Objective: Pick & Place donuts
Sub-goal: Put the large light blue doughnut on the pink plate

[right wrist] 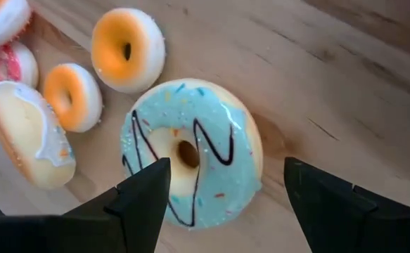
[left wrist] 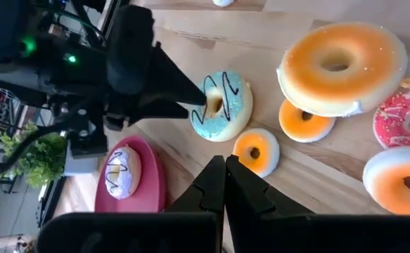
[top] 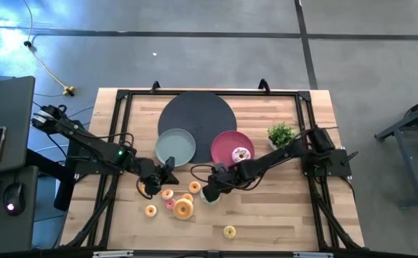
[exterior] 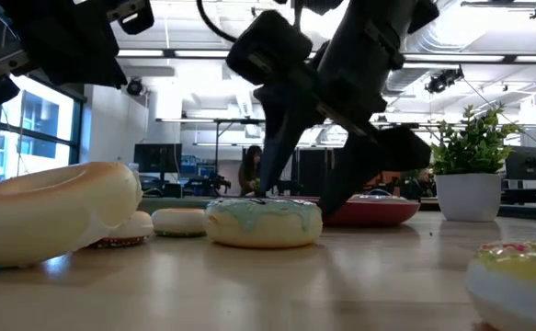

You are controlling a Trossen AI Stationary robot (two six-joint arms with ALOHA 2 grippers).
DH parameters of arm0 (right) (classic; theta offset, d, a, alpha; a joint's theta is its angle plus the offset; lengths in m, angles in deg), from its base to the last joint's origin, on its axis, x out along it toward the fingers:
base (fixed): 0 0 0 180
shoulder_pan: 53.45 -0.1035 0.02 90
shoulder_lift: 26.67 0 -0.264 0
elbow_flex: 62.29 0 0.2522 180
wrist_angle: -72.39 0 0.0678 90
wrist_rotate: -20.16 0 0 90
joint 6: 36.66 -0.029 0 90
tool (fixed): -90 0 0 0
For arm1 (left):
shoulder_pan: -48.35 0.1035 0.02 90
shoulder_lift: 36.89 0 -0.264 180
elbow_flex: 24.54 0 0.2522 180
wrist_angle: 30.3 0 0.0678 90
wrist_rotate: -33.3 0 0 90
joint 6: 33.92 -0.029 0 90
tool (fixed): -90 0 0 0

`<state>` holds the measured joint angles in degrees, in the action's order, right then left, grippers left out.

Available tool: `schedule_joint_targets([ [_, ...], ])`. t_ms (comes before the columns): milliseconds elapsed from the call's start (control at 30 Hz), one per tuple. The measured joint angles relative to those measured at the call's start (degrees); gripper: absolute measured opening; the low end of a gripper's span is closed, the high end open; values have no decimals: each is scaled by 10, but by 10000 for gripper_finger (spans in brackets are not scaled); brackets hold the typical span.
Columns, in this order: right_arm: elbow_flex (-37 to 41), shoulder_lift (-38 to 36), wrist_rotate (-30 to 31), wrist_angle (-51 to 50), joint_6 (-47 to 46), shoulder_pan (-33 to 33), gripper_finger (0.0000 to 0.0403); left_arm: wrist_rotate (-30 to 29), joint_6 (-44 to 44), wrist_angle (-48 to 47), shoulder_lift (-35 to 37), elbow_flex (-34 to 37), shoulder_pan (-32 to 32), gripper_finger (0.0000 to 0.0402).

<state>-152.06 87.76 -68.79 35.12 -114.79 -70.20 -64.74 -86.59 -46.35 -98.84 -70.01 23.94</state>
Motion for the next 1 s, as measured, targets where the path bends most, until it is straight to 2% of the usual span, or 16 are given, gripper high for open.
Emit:
schedule_joint_targets([
  [100, 0, 11, -16, 15, 4, 1, 267, -3, 0, -3, 0, 0, 0, 0],
  [267, 0, 16, -8, 9, 1, 0, 266, -5, 4, -4, 0, 0, 0, 0],
  [400, -1, 16, -3, -17, 6, 2, 244, -9, 5, -5, 0, 0, 0, 0],
  [800, 0, 15, -11, 0, 14, 5, 82, -31, 20, -9, 0, 0, 0, 0],
  [1000, 1, -36, 40, -7, 17, 6, 25, -32, 20, -9, 0, 0, 0, 0],
])
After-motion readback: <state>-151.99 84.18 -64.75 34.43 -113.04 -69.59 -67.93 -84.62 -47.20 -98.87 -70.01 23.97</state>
